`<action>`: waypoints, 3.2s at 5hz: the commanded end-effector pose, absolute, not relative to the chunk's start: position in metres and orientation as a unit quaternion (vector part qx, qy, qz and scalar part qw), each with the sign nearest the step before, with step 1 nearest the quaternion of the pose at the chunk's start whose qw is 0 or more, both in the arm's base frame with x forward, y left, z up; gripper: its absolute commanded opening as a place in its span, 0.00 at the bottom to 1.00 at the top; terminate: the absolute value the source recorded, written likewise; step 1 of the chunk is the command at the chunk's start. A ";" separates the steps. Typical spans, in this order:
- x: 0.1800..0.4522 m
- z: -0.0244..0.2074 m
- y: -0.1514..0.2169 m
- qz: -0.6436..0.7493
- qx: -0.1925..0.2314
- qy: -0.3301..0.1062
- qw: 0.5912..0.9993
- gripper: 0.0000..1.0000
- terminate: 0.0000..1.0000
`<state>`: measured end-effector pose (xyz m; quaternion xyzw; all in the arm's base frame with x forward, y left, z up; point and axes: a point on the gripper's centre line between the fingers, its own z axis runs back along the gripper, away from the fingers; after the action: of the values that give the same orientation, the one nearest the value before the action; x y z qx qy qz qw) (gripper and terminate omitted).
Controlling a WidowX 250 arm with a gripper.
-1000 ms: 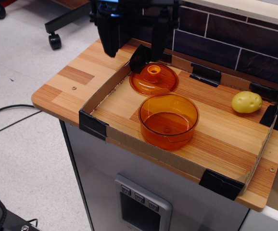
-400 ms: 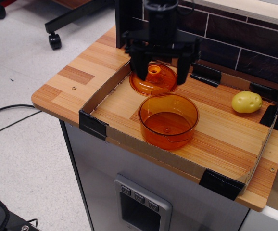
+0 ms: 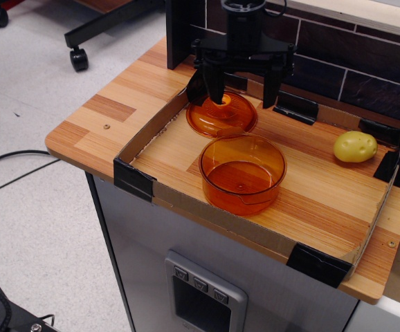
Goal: Put lid on pot
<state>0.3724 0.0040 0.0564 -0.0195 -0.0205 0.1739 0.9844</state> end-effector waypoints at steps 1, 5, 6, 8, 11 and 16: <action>0.397 0.060 0.024 0.188 -0.005 -0.045 0.981 1.00 0.00; 0.396 0.041 0.039 0.186 0.009 -0.037 0.982 1.00 0.00; 0.397 0.034 0.034 0.189 0.019 -0.032 0.981 1.00 0.00; 0.399 0.038 0.035 0.188 0.003 -0.036 0.981 0.00 0.00; 0.401 0.058 0.024 0.193 -0.002 -0.047 0.980 0.00 0.00; 0.348 0.134 -0.035 0.108 -0.050 -0.067 0.991 0.00 0.00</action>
<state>0.3424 -0.0353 0.1078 -0.0429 -0.0300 0.1144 0.9921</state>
